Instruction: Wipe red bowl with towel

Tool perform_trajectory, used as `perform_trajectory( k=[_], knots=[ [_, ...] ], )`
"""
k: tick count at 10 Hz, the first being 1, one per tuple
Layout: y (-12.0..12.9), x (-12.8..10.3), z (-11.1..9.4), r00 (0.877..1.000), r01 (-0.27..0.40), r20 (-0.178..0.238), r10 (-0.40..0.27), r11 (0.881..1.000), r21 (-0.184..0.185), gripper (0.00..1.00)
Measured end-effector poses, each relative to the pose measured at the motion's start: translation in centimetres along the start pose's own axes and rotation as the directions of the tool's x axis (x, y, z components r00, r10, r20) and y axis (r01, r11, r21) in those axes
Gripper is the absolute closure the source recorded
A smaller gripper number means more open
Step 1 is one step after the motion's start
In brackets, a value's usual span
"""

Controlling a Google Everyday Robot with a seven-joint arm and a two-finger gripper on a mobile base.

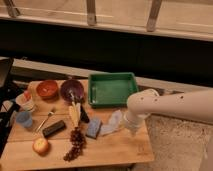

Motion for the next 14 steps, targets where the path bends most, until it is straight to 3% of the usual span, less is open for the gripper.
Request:
perform_trajectory(
  k=[6,9,11,14],
  knots=[
    [0.2,0.1,-0.4,1.0,0.018,0.015,-0.018,1.0,0.016,0.4],
    [4.1,1.1,-0.3,0.995,0.098,0.033,-0.099,0.995,0.035,0.4],
    [7.4,1.5,-0.2,0.982,0.182,0.05,-0.184,0.982,0.041,0.4],
    [9.4,-0.9,-0.5,0.967,0.237,0.088,-0.241,0.97,0.05,0.4]
  ],
)
